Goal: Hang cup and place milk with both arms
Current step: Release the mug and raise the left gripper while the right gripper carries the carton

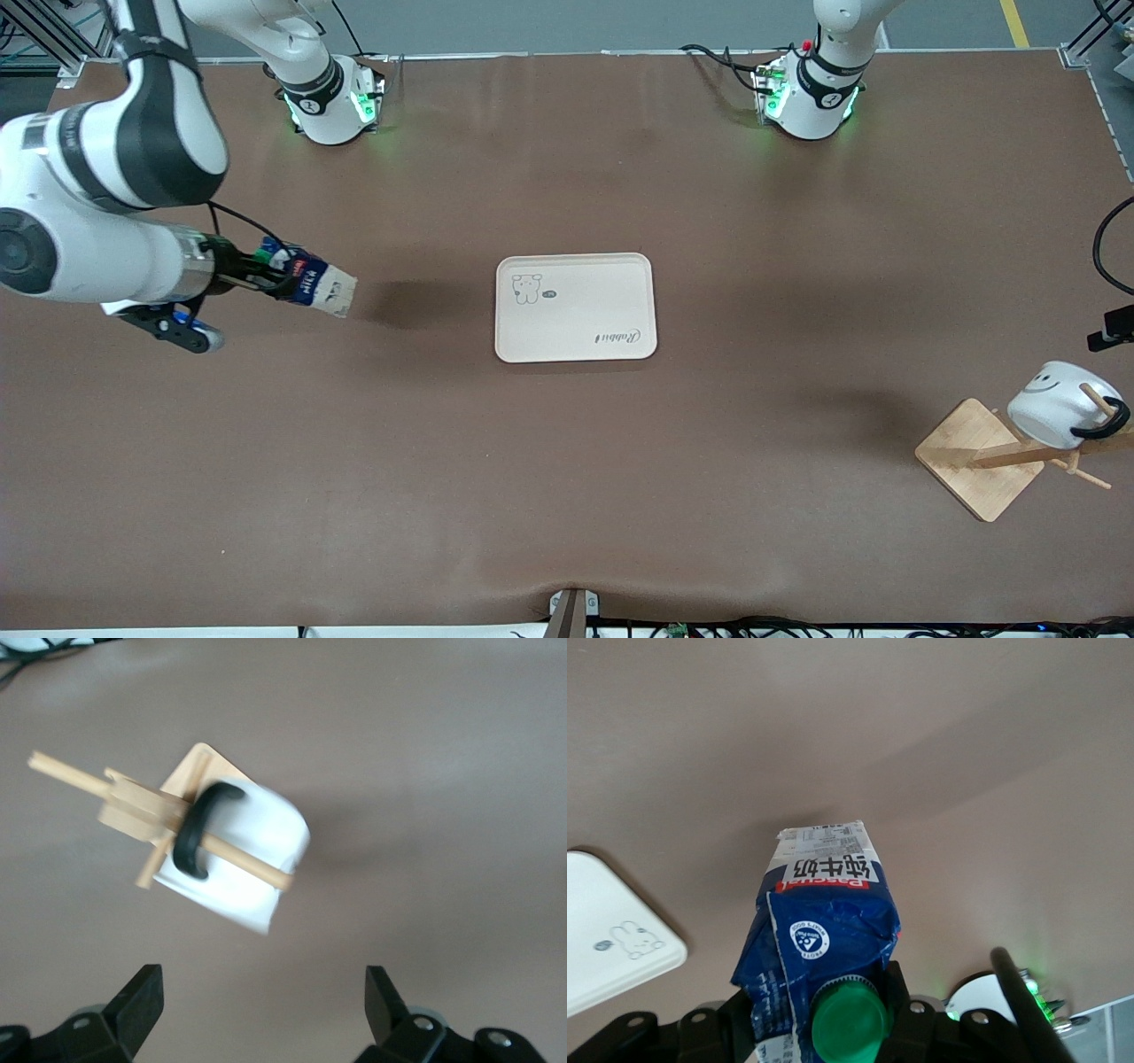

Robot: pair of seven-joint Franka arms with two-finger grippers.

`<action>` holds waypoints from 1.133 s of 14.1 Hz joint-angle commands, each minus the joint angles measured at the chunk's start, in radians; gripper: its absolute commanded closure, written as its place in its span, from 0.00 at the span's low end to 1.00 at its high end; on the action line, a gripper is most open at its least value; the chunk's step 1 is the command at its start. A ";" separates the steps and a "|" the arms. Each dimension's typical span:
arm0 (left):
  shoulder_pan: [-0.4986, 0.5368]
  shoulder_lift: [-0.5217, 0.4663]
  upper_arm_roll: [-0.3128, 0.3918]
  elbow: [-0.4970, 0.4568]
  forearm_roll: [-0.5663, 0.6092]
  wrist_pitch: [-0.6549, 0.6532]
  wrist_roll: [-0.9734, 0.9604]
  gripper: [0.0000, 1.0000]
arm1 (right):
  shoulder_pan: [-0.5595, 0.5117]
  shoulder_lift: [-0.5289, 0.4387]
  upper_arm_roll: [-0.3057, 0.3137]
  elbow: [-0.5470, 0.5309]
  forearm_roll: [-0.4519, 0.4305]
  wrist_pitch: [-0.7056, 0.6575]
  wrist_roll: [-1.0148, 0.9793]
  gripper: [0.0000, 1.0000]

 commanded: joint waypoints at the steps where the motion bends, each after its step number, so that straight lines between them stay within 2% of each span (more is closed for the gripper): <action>1: 0.004 -0.065 -0.037 -0.048 0.002 -0.023 -0.150 0.00 | -0.095 -0.057 0.021 -0.105 -0.051 0.052 -0.158 1.00; 4: 0.001 -0.087 -0.081 -0.061 0.005 -0.023 -0.271 0.00 | -0.182 -0.098 0.021 -0.237 -0.060 0.169 -0.322 1.00; 6: -0.016 -0.098 -0.093 -0.061 0.010 -0.036 -0.319 0.00 | -0.190 -0.119 0.021 -0.307 -0.114 0.245 -0.351 1.00; 8: -0.054 -0.124 -0.095 -0.061 0.045 -0.079 -0.379 0.00 | -0.192 -0.116 0.021 -0.353 -0.158 0.306 -0.382 1.00; 13: -0.102 -0.150 -0.116 -0.055 0.053 -0.099 -0.425 0.00 | -0.222 -0.117 0.022 -0.447 -0.158 0.415 -0.405 1.00; 14: -0.146 -0.156 -0.100 -0.053 0.053 -0.101 -0.421 0.00 | -0.227 -0.114 0.022 -0.456 -0.158 0.431 -0.405 1.00; 16: -0.247 -0.185 0.022 -0.055 0.051 -0.101 -0.413 0.00 | -0.241 -0.111 0.022 -0.488 -0.158 0.470 -0.405 1.00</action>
